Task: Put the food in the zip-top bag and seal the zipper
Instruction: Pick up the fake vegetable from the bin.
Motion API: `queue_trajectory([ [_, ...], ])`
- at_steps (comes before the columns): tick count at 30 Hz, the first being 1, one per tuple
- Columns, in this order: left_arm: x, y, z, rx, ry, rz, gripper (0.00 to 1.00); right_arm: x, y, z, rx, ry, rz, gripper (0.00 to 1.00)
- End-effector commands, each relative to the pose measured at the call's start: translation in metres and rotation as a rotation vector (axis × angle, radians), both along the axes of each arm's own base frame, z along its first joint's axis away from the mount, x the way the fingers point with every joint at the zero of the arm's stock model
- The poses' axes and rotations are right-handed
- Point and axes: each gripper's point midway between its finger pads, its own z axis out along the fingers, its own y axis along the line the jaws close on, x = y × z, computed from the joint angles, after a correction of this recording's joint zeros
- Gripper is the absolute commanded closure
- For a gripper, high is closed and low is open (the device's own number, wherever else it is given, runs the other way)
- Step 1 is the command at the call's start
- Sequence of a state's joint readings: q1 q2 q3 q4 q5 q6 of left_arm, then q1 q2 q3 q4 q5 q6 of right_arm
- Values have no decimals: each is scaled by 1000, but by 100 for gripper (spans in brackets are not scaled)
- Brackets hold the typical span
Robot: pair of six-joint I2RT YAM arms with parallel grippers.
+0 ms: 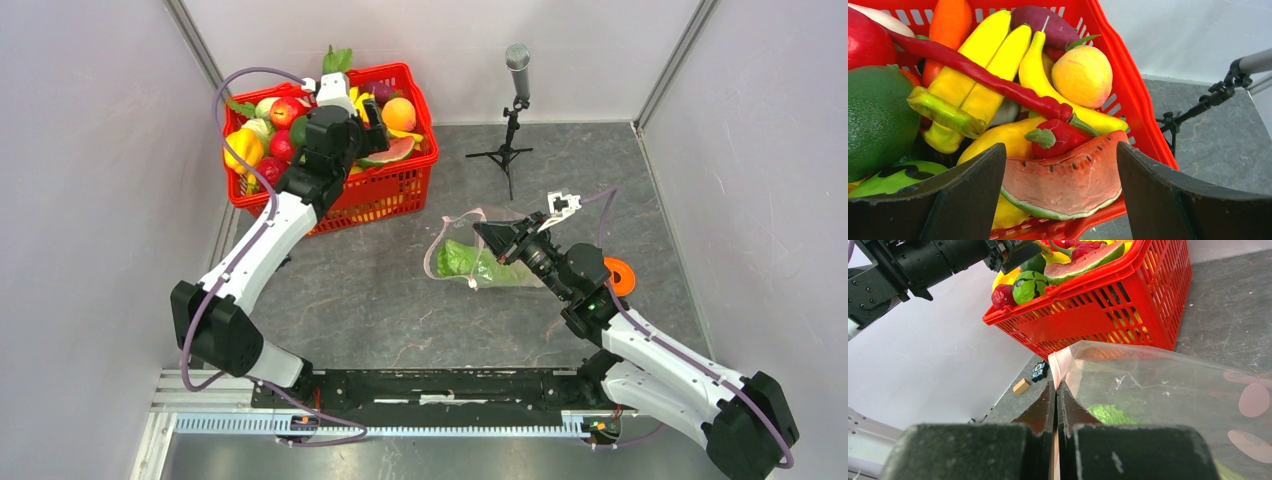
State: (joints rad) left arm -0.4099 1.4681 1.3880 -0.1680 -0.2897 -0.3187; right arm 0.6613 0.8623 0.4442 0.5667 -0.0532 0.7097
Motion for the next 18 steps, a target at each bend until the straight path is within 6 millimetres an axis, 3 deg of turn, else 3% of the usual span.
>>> queue_trajectory([
  [1,16,5,14,-62,-53,77,14,-3,2,20,34,-56,18,100],
  [6,29,3,2,-65,-22,104,16,-3,1,20,37,-55,11,100],
  [18,52,1,-4,-36,-58,109,31,-4,-3,20,41,-59,0,100],
])
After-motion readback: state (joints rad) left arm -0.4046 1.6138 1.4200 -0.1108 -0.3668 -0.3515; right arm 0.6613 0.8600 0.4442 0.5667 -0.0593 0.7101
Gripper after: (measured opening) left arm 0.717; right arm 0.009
